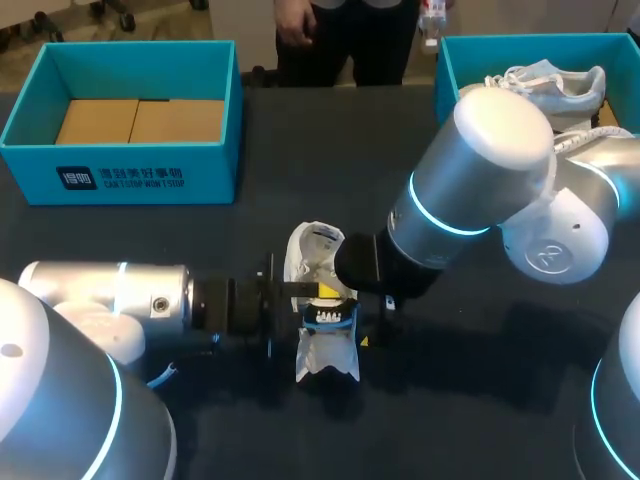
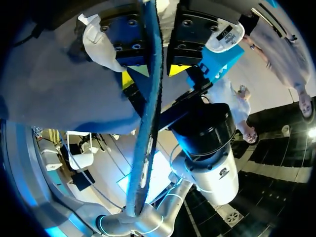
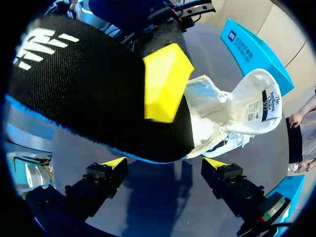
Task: Take the shoe out of the shoebox, open the shoe tongue, remove and reinsert the insole, then place the shoe into the shoebox
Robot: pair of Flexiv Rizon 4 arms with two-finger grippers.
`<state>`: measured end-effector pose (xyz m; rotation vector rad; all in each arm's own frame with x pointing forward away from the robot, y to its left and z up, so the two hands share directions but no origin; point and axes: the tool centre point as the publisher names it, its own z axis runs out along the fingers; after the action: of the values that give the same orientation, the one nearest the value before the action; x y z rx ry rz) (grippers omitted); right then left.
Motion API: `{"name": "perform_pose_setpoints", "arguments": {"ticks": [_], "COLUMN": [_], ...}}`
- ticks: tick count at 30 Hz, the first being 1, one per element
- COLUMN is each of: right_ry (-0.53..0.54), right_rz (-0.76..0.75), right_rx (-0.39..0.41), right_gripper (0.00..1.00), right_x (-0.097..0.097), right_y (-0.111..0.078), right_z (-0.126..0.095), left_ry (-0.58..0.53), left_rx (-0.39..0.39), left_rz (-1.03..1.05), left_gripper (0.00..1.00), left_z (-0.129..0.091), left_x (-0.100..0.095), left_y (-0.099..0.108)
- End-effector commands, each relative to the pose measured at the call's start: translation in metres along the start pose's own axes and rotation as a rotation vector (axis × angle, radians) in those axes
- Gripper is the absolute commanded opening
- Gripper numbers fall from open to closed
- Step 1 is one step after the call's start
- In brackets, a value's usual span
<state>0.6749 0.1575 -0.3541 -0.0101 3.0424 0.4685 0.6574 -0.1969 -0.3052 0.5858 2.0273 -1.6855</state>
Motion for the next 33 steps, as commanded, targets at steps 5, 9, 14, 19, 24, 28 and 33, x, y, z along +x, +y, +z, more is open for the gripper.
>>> {"name": "perform_pose_setpoints", "arguments": {"ticks": [5, 9, 14, 19, 24, 28, 33], "right_ry": [-0.002, -0.002, -0.002, -0.002, -0.002, -0.002, -0.002], "right_rz": [-0.001, -0.001, -0.001, -0.001, -0.001, -0.001, -0.001], "right_rx": [-0.001, -0.001, -0.001, -0.001, -0.001, -0.001, -0.001], "right_gripper": [1.00, 1.00, 1.00, 1.00, 1.00, 1.00, 1.00], "right_x": [0.001, 0.001, 0.001, 0.001, 0.001, 0.001, 0.001], "right_y": [0.000, 0.000, 0.000, 0.000, 0.000, 0.000, 0.000], "right_z": [0.001, 0.001, 0.001, 0.001, 0.001, 0.001, 0.001], "left_ry": [0.037, 0.063, 0.068, 0.056, 0.053, 0.054, 0.039], "left_rx": [-0.002, 0.000, -0.004, -0.065, -0.082, -0.065, -0.033], "left_rz": [0.065, 0.101, 0.139, 0.147, 0.133, 0.122, 0.123], "left_gripper": [0.00, 0.00, 0.00, 0.00, 0.00, 0.00, 0.35], "left_z": [0.003, 0.005, 0.006, 0.009, 0.011, 0.007, 0.000], "left_x": [0.004, 0.006, 0.006, 0.004, 0.003, 0.002, 0.001], "left_y": [0.008, 0.016, 0.027, 0.039, 0.046, 0.039, 0.022]}}
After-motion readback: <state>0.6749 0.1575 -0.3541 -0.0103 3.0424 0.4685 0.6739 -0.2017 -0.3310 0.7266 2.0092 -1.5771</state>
